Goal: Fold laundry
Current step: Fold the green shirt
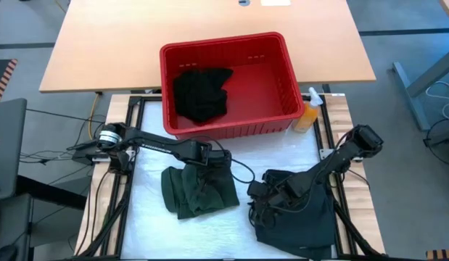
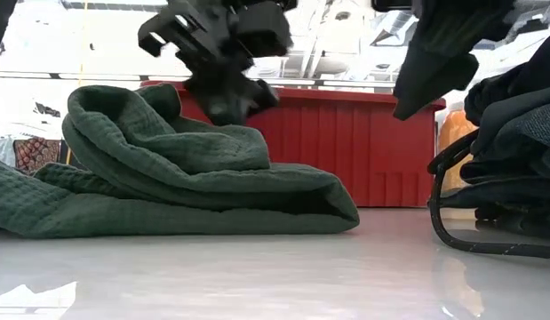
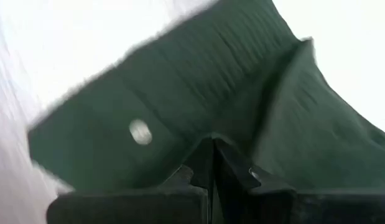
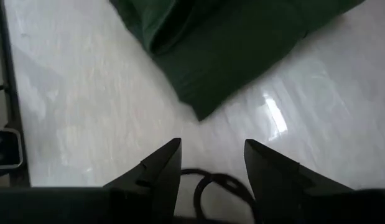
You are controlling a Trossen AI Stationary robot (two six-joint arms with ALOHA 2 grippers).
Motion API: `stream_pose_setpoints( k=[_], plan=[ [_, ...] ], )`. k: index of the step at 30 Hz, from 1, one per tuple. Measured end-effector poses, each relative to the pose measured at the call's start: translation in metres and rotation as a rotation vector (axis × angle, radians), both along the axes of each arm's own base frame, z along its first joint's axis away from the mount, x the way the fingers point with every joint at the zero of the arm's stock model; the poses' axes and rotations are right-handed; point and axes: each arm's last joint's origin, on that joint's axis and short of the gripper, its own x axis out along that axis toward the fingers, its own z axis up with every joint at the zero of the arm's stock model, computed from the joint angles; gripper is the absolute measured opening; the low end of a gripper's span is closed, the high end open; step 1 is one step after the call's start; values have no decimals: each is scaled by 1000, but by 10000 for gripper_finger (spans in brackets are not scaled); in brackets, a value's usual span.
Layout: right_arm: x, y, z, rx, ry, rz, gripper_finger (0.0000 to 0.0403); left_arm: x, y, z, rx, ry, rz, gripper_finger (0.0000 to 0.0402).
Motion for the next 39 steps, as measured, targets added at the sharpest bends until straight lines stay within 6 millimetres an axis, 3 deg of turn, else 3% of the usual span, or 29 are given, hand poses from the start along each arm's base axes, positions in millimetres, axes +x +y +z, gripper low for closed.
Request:
stream_pose_setpoints(
  k=[6,11,18,23,28,31,35,39],
  plan=[
    [6,-7,1,3,-22,-16,202,-30,0,2,15,274,45,0],
    [22,-19,8,55,-127,-70,202,-51,-20,-4,45,437,-1,0],
    [41,-43,7,88,-194,-165,202,-86,-57,10,80,393,23,0],
    [57,-52,-19,87,-139,-172,202,-125,-69,13,85,352,164,0],
    [67,-53,-44,119,-88,-186,202,-165,-76,12,42,143,339,0],
    [68,-53,-43,127,-97,-192,202,-181,-74,14,-18,-23,460,0],
    [67,-53,-38,122,-109,-177,202,-192,-66,27,-86,-216,598,3],
    [66,-53,-34,127,-122,-173,202,-191,-62,49,-113,-444,601,29]
  ],
)
